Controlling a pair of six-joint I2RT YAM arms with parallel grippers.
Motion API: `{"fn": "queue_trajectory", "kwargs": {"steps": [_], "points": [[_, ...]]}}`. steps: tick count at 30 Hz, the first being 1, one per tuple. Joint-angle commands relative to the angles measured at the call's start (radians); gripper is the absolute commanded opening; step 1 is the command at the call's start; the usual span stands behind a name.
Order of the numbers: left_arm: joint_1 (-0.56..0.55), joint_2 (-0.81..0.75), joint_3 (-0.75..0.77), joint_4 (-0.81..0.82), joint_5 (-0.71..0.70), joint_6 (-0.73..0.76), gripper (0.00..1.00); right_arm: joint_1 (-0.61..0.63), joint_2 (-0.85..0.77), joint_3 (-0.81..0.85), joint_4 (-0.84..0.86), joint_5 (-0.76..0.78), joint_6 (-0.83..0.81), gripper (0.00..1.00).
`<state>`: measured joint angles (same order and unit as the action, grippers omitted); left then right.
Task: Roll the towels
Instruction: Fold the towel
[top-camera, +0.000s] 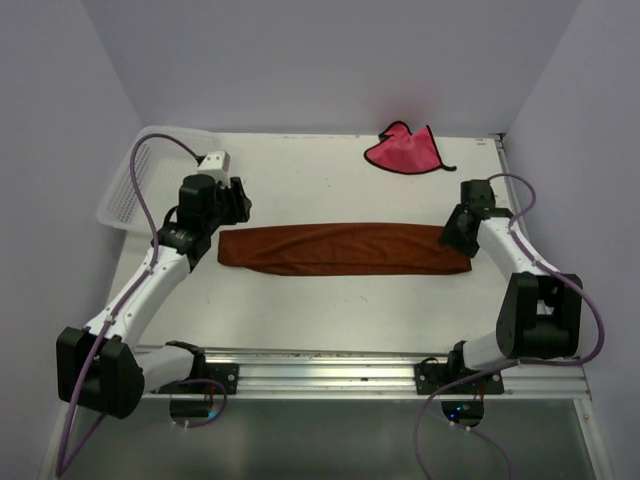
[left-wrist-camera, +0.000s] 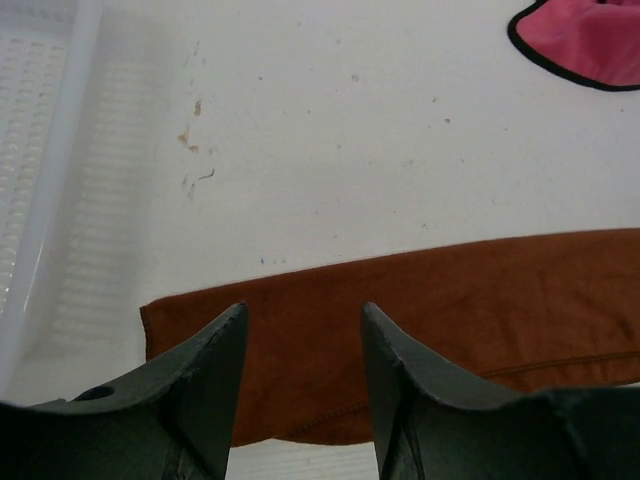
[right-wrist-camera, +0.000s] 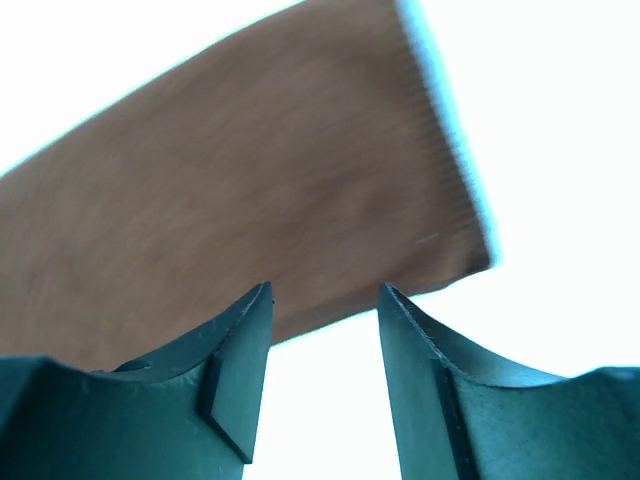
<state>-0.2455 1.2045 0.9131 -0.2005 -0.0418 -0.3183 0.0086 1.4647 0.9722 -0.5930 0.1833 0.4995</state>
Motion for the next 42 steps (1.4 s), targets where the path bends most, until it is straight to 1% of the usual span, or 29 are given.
{"fn": "queue_trajectory", "kwargs": {"steps": [1,2,3,4,5,8,10,11,16,20,21,24,25,27,28,30,31,33,38,42], "points": [[-0.023,-0.092,-0.110,0.042,0.037,0.067,0.53,-0.134,0.012,0.023,0.036,-0.007,0.010,0.51],[-0.021,-0.109,-0.124,0.050,0.037,0.074,0.55,-0.148,0.022,0.028,0.042,0.001,0.001,0.52],[-0.018,-0.106,-0.119,0.024,0.034,0.079,0.55,-0.163,0.032,0.029,0.045,0.005,-0.004,0.52],[-0.020,-0.099,-0.091,-0.002,0.020,0.102,0.55,-0.185,0.052,0.029,0.059,0.011,-0.006,0.52],[-0.023,-0.100,-0.091,-0.002,0.001,0.104,0.55,-0.197,0.066,0.031,0.062,0.007,-0.010,0.52],[-0.025,-0.114,-0.095,0.006,0.014,0.107,0.55,-0.232,0.106,0.043,0.056,0.035,-0.030,0.53],[-0.025,-0.128,-0.100,0.006,0.010,0.107,0.55,-0.254,0.132,0.039,0.068,0.013,-0.036,0.53],[-0.025,-0.131,-0.102,0.004,0.016,0.107,0.55,-0.257,0.143,0.037,0.074,-0.008,-0.041,0.53],[-0.026,-0.141,-0.103,0.001,0.023,0.108,0.56,-0.259,0.203,0.031,0.091,-0.021,-0.049,0.54],[-0.026,-0.141,-0.102,0.001,0.029,0.108,0.56,-0.259,0.226,0.010,0.110,-0.039,-0.038,0.51],[-0.026,-0.141,-0.100,0.001,0.031,0.108,0.56,-0.259,0.227,0.007,0.110,-0.053,-0.035,0.50],[-0.026,-0.140,-0.102,0.000,0.034,0.110,0.56,-0.259,0.227,-0.004,0.114,-0.071,-0.023,0.37],[-0.026,-0.140,-0.102,0.001,0.033,0.111,0.56,-0.259,0.229,-0.007,0.110,-0.073,-0.019,0.30],[-0.028,-0.138,-0.102,0.001,0.034,0.113,0.56,-0.260,0.227,-0.013,0.110,-0.080,-0.013,0.25],[-0.026,-0.137,-0.102,0.001,0.034,0.114,0.56,-0.262,0.227,-0.018,0.110,-0.085,-0.012,0.19],[-0.026,-0.137,-0.102,-0.004,0.030,0.114,0.56,-0.268,0.223,-0.018,0.101,-0.079,-0.006,0.12],[-0.026,-0.134,-0.102,-0.002,0.028,0.116,0.56,-0.271,0.221,-0.015,0.093,-0.068,-0.006,0.06],[-0.028,-0.134,-0.102,-0.004,0.026,0.117,0.56,-0.275,0.210,-0.001,0.069,-0.032,-0.009,0.00],[-0.026,-0.131,-0.103,-0.004,0.023,0.119,0.56,-0.301,0.134,0.080,-0.050,0.166,-0.009,0.00],[-0.028,-0.125,-0.105,-0.004,0.026,0.119,0.56,-0.348,0.050,0.099,-0.076,0.225,-0.009,0.00]]}}
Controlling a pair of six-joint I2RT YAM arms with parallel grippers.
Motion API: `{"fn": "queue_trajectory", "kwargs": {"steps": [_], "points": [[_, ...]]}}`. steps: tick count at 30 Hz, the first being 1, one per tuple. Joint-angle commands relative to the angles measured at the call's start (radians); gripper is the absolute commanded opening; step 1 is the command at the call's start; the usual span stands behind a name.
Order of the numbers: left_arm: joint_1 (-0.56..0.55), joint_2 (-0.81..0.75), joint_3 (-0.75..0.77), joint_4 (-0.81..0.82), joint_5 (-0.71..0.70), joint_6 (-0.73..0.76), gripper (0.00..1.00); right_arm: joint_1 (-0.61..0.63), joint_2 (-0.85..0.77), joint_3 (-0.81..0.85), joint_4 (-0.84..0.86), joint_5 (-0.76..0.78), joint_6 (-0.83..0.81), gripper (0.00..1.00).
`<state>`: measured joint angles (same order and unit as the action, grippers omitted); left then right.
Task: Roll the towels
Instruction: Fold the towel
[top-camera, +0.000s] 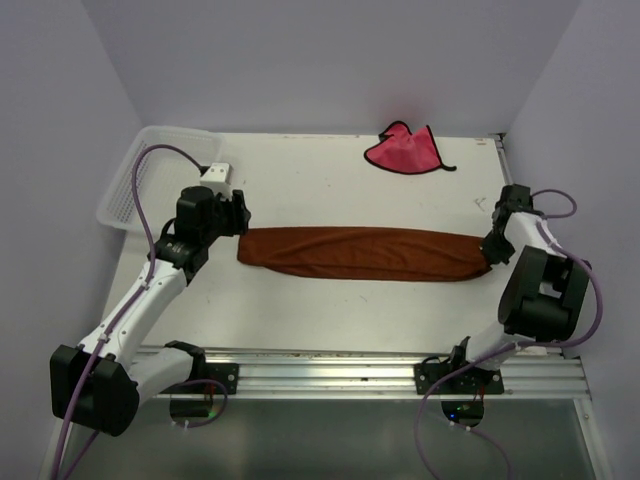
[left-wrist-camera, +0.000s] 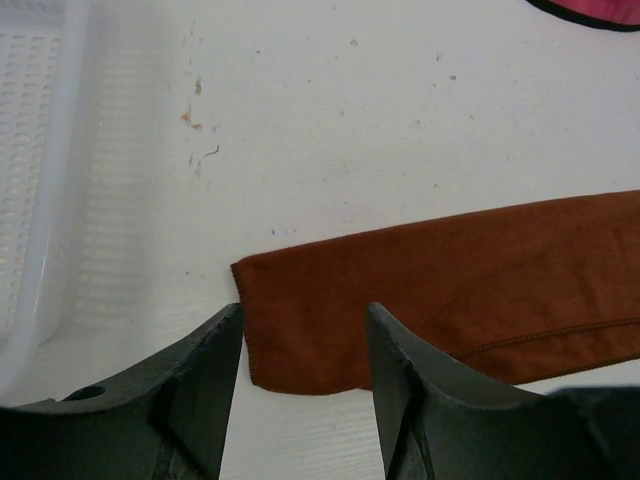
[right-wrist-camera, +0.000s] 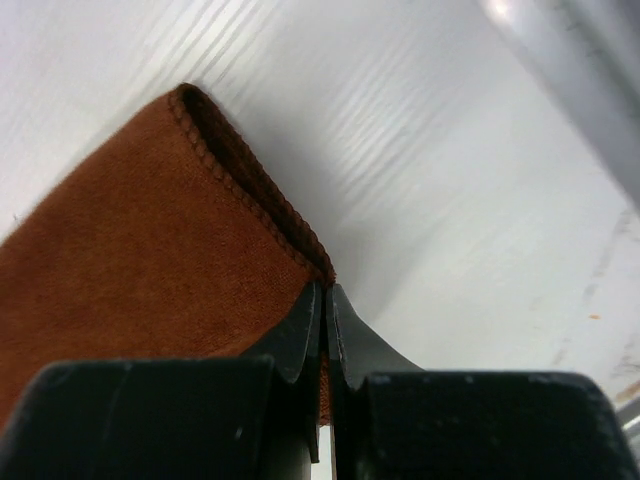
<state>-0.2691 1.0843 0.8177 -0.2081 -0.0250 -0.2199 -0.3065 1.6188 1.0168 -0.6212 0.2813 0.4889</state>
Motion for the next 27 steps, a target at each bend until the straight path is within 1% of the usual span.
{"fn": "queue_trajectory", "kwargs": {"steps": [1,3,7,8,11,12,13,14,15,16,17,19,20,21,23,24,26,27], "points": [[-0.002,-0.001,-0.008,0.004,0.013,0.021,0.56,-0.037,-0.123,0.046,-0.034,0.122,0.002,0.00],[-0.002,0.000,-0.008,0.003,0.014,0.021,0.56,-0.037,-0.164,0.039,-0.009,0.078,-0.007,0.00],[-0.002,-0.004,-0.011,0.004,0.017,0.021,0.56,-0.025,-0.224,0.006,0.086,-0.107,-0.032,0.00],[-0.002,-0.004,-0.011,0.006,0.019,0.021,0.56,-0.016,-0.235,0.009,0.093,-0.131,-0.041,0.00],[-0.002,-0.004,-0.009,0.006,0.020,0.021,0.56,0.068,-0.275,0.038,0.103,-0.171,-0.073,0.00],[-0.002,-0.004,-0.008,0.006,0.020,0.021,0.56,0.129,-0.281,0.055,0.094,-0.160,-0.076,0.00],[-0.002,-0.004,-0.009,0.007,0.019,0.019,0.56,0.159,-0.289,0.087,0.075,-0.156,-0.076,0.00],[-0.002,-0.006,-0.008,0.007,0.019,0.019,0.56,0.184,-0.289,0.101,0.071,-0.180,-0.064,0.00],[-0.004,-0.006,-0.008,0.007,0.020,0.019,0.56,0.234,-0.287,0.127,0.067,-0.191,-0.055,0.00],[-0.002,-0.006,-0.008,0.006,0.020,0.019,0.56,0.260,-0.277,0.144,0.060,-0.195,-0.043,0.00],[-0.002,-0.006,-0.009,0.006,0.020,0.019,0.56,0.326,-0.269,0.161,0.055,-0.198,-0.030,0.00],[-0.002,-0.006,-0.009,0.006,0.019,0.019,0.56,0.383,-0.251,0.213,0.037,-0.183,-0.020,0.00],[-0.002,-0.006,-0.011,0.006,0.045,0.019,0.56,0.409,-0.234,0.232,0.034,-0.185,-0.007,0.00],[-0.002,-0.006,-0.011,0.007,0.045,0.019,0.56,0.456,-0.223,0.247,0.028,-0.185,0.000,0.00],[-0.004,-0.006,-0.009,0.007,0.046,0.021,0.56,0.503,-0.188,0.295,0.011,-0.183,0.020,0.00],[-0.002,-0.006,-0.009,0.006,0.046,0.021,0.56,0.548,-0.177,0.328,0.003,-0.174,0.023,0.00],[-0.002,-0.006,-0.011,0.007,0.048,0.021,0.56,0.593,-0.136,0.364,-0.015,-0.165,0.034,0.00],[-0.002,-0.006,-0.011,0.007,0.048,0.021,0.56,0.640,-0.122,0.380,-0.020,-0.162,0.037,0.00]]}}
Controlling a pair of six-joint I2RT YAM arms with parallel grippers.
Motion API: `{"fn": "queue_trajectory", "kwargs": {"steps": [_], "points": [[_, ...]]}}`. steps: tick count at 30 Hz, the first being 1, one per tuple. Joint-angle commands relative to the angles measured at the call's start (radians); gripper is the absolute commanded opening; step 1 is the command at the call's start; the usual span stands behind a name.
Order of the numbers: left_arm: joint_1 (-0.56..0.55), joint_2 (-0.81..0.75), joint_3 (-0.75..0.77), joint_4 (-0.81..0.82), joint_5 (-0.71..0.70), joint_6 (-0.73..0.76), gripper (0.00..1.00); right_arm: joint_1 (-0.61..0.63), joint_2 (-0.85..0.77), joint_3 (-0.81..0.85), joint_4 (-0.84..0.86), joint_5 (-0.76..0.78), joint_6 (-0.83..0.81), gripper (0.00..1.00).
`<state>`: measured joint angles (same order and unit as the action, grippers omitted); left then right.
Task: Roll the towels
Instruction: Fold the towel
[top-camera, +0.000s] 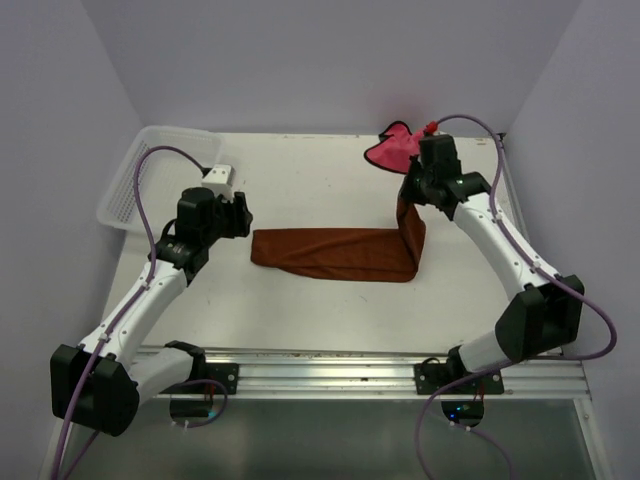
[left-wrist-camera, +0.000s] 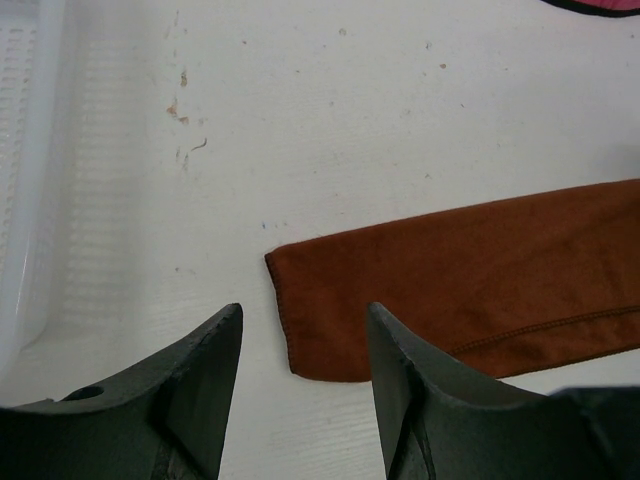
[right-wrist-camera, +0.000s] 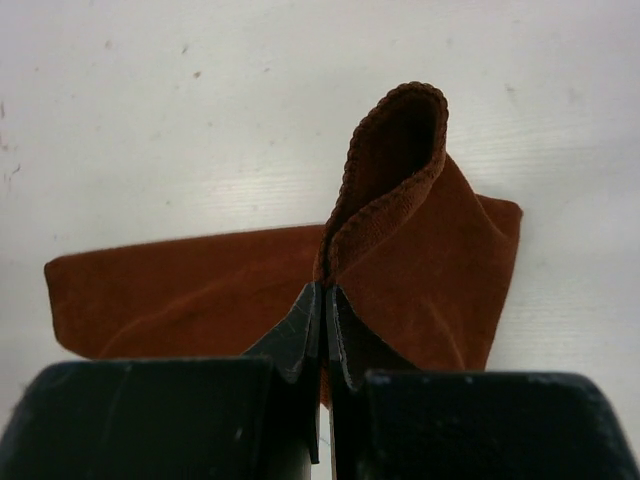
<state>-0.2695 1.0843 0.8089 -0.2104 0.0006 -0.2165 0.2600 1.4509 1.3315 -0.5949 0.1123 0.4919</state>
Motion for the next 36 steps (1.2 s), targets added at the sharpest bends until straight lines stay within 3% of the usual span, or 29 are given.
{"fn": "queue_trajectory", "kwargs": {"steps": [1,8,15,24,36], "points": [[-0.002,-0.006,-0.001,0.008,0.024,0.017,0.56,0.097,0.063,0.101,-0.052,0.013,0.037,0.00],[-0.002,-0.006,-0.002,0.006,0.024,0.019,0.57,0.324,0.227,0.308,-0.115,0.069,0.057,0.00],[-0.002,-0.006,0.001,0.000,0.015,0.020,0.57,0.459,0.376,0.510,-0.157,0.083,0.071,0.00],[-0.002,-0.018,0.001,-0.006,0.004,0.019,0.57,0.565,0.543,0.629,-0.131,0.035,0.096,0.00],[-0.002,-0.030,-0.004,-0.004,-0.033,0.011,0.57,0.634,0.634,0.770,-0.157,0.030,0.122,0.00]]}}
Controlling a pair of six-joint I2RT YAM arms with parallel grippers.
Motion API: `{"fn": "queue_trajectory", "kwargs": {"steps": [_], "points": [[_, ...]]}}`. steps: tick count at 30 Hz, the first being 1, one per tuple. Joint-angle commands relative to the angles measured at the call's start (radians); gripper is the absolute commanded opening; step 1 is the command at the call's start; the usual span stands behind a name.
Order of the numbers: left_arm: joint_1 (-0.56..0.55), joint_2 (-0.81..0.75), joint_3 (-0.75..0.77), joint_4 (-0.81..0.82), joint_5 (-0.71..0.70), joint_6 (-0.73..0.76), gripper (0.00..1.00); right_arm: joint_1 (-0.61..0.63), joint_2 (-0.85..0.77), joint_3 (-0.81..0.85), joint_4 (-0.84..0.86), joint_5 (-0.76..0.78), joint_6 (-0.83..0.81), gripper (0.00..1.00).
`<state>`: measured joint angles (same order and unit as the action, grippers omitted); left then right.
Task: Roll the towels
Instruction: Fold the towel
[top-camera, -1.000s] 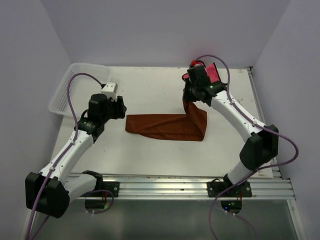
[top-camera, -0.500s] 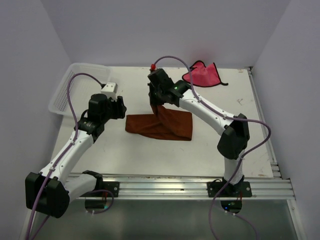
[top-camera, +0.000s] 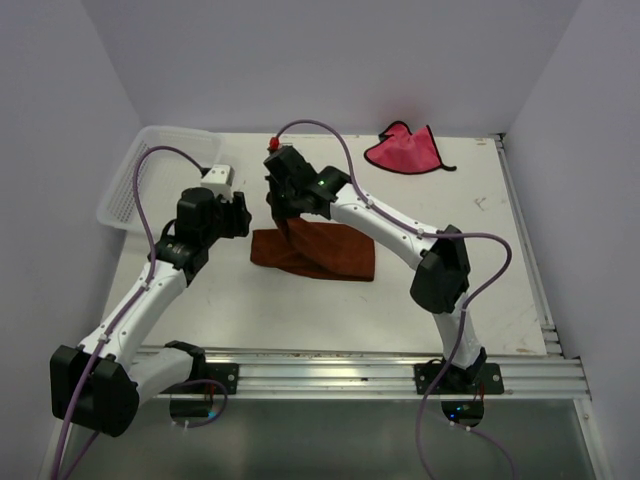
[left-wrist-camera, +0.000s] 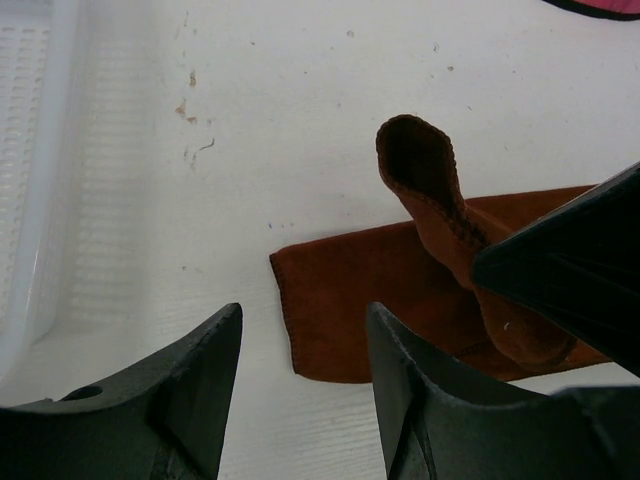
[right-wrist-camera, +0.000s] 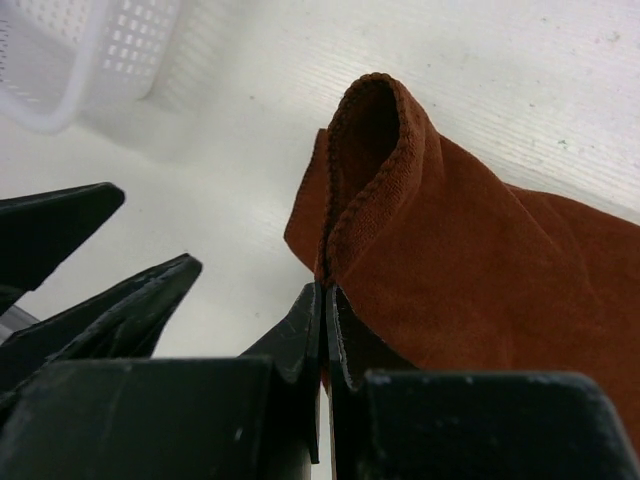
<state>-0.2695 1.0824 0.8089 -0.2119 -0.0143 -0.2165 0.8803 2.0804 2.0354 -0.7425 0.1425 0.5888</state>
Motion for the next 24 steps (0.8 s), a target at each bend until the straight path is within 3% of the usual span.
{"fn": "queue_trajectory", "kwargs": {"steps": [1,21,24], "points": [[-0.002,-0.029,-0.005,-0.004,-0.018,0.011,0.57,0.019,0.010,0.066,-0.009,0.000,0.029,0.00],[-0.002,-0.102,-0.011,-0.009,-0.121,-0.007,0.57,0.037,0.165,0.000,0.182,-0.176,0.123,0.00],[-0.002,-0.121,-0.014,-0.007,-0.148,-0.011,0.57,0.037,0.184,0.003,0.207,-0.224,0.144,0.15]]}}
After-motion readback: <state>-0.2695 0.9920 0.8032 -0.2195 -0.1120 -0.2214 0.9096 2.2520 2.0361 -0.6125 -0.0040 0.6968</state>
